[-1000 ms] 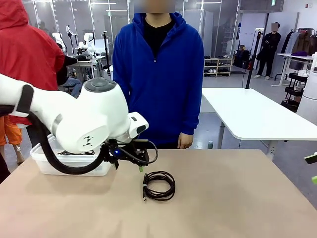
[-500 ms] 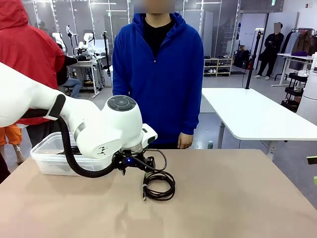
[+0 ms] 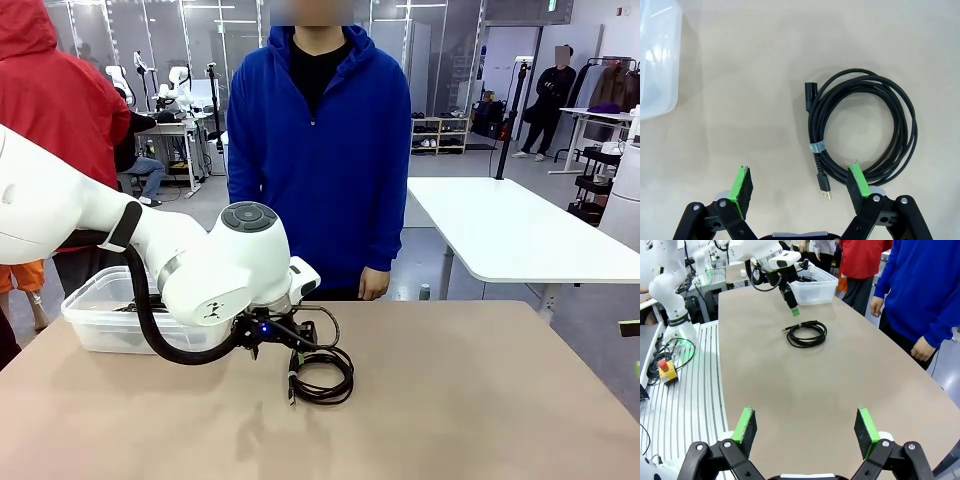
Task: Organize and store the cables.
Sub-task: Place the USB Extension Cable into the Organizing box.
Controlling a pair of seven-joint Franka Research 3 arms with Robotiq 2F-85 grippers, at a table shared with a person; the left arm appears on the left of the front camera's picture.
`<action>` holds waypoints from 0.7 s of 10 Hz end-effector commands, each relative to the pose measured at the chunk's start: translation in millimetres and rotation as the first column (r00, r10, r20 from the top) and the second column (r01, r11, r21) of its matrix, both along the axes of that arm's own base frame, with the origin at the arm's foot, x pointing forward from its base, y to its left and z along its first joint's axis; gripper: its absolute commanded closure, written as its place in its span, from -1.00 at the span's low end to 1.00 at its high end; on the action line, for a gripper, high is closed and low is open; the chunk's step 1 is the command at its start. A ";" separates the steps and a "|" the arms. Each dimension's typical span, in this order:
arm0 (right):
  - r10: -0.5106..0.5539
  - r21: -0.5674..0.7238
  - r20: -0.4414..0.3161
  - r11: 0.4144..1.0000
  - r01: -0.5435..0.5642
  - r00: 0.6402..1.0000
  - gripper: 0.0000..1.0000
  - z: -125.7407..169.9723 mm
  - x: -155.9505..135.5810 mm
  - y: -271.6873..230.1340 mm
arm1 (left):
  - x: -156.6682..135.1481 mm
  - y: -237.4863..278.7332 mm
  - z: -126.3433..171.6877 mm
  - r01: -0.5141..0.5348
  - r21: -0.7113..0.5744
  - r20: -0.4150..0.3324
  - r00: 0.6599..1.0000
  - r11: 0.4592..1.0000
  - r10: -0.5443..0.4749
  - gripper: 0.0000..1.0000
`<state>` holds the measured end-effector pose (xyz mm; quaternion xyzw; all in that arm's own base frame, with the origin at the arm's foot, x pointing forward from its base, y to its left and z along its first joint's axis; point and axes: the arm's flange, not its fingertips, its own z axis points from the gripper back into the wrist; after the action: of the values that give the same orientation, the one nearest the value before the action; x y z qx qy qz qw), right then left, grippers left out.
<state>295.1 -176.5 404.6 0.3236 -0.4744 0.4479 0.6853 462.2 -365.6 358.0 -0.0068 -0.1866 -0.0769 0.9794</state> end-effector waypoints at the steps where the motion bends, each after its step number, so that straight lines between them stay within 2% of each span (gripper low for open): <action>1: -0.012 -0.001 0.011 1.000 0.012 1.000 -1.00 1.8 1.8 0.5 | -2.6 0.2 2.5 -0.010 0.012 -0.001 1.000 1.000 0.010 -0.90; 3: -0.012 -0.001 0.011 1.000 0.012 1.000 -1.00 1.8 1.8 0.5 | 0.7 0.9 0.3 -0.002 0.001 0.001 1.000 1.000 0.002 -0.90; 4: -0.012 -0.001 0.011 1.000 0.012 1.000 -1.00 1.8 1.8 0.5 | 5.5 -2.3 -13.5 -0.030 0.038 -0.033 0.999 0.999 0.031 -0.90; 7: -0.012 -0.001 0.011 1.000 0.012 1.000 -1.00 1.8 1.8 0.5 | 10.8 -4.8 -24.2 -0.006 0.066 -0.064 0.998 0.998 0.010 -0.90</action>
<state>295.3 -176.6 406.5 0.3188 -0.4715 0.4490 0.6888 465.5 -361.0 332.9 0.0125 -0.1622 -0.0734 0.9840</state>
